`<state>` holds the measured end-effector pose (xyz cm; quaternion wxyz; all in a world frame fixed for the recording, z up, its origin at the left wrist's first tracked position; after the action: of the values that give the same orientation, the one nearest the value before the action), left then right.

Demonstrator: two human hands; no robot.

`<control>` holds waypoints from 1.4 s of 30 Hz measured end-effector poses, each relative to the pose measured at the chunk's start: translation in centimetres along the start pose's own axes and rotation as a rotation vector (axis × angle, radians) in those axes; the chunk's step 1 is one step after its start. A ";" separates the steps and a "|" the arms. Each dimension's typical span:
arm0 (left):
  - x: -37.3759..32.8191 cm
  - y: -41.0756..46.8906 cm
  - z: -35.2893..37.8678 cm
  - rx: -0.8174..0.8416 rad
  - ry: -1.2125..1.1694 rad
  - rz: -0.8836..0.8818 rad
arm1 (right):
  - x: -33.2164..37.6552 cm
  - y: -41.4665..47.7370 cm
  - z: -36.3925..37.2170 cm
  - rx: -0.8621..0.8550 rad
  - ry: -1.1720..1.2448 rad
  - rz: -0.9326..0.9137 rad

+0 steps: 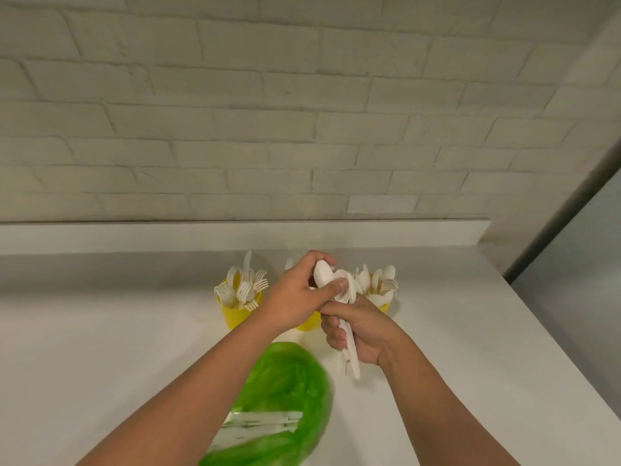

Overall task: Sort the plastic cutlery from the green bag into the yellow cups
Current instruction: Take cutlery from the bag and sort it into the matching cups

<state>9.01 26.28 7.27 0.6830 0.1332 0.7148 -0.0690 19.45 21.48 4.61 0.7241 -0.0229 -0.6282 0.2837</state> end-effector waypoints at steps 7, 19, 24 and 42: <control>-0.3 -0.6 0.0 -0.054 -0.098 -0.051 | 0.6 -1.0 1.0 0.080 0.142 -0.035; 1.0 -2.5 -0.9 -0.458 -0.061 -0.086 | 0.1 -2.8 -0.4 -0.268 -0.147 -0.187; 1.3 -3.3 4.7 -0.252 -0.589 -0.301 | 1.1 -3.0 -1.6 -0.325 -0.203 -0.232; 1.7 -0.8 5.3 -0.678 -0.598 -0.216 | 3.6 -3.1 -8.8 -0.517 -0.179 -0.354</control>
<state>13.85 24.23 5.18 0.8530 -0.1985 0.4786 0.0624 28.93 23.33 7.15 0.6742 -0.0717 -0.7349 -0.0146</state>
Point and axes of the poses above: each hand's wrist, its own y-axis towards the middle knuckle, its own z-axis out of the palm, x = y × z, the point moved 7 cm from there along y, towards the middle knuckle, and after that the axes turned 12 degrees about -y, right-handed, at the moved point
